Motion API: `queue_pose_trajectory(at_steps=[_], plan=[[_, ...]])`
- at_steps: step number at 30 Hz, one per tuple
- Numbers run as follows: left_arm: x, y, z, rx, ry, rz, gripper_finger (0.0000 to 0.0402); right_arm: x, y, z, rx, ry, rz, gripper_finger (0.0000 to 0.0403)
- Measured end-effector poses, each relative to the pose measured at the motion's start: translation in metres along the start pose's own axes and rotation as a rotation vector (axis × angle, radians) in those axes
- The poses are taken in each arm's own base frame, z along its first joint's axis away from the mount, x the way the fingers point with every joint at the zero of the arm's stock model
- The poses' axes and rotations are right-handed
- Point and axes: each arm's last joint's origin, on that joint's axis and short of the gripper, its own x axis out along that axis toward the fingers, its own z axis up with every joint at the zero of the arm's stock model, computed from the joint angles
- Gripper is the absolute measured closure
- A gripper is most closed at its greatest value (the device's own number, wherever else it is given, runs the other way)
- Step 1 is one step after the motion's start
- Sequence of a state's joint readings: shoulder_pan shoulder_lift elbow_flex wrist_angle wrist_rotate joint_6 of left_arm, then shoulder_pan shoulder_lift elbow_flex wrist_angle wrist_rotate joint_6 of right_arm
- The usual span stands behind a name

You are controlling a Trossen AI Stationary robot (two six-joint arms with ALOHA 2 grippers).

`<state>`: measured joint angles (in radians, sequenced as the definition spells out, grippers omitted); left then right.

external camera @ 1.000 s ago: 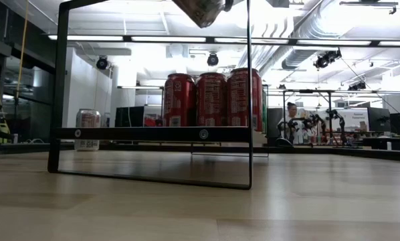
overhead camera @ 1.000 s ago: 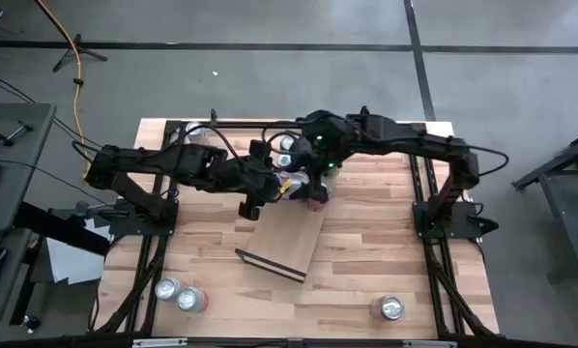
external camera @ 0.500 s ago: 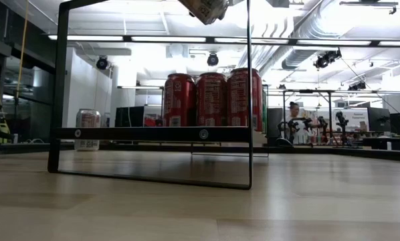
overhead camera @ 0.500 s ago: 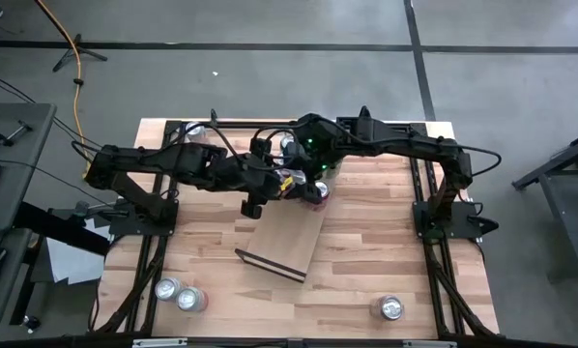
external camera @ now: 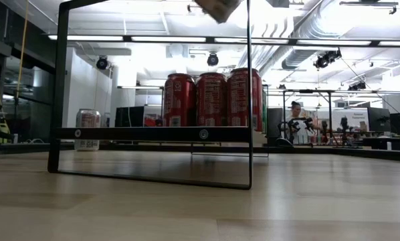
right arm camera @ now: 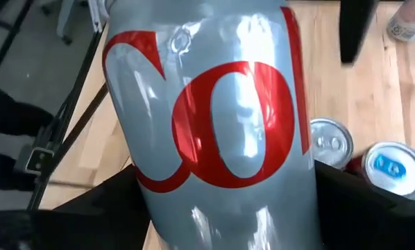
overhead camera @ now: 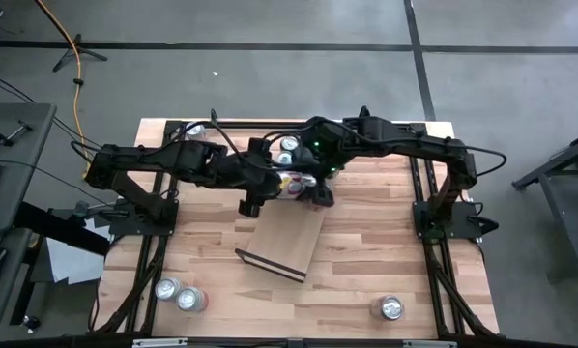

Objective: Place canned beverage on shelf
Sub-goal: Put the bottom left red and silver soda can on the shelf

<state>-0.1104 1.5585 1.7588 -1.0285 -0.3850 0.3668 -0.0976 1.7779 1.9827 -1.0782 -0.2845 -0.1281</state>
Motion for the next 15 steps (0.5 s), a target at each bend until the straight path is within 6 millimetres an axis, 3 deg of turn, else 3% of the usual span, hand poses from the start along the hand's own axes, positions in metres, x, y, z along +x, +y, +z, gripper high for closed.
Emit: queue_pose_trajectory(at_steps=[4,8,11,15], plan=[[-0.001,-0.003,-0.008,-0.019,0.073,-0.027,0.011,-0.012,0.001,-0.008,0.007,0.053,-0.029,0.0101],[-0.005,0.002,-0.018,-0.187,0.104,-0.077,0.0108,-0.021,0.001,-0.015,0.028,0.1,-0.049,0.0101],[-0.007,0.007,-0.033,-0.364,0.054,-0.14,0.0108,-0.025,0.003,-0.021,0.046,0.154,-0.037,0.0101],[-0.016,0.001,-0.063,-0.568,-0.136,-0.11,0.0108,-0.025,0.005,-0.023,0.051,0.179,-0.02,0.0101]])
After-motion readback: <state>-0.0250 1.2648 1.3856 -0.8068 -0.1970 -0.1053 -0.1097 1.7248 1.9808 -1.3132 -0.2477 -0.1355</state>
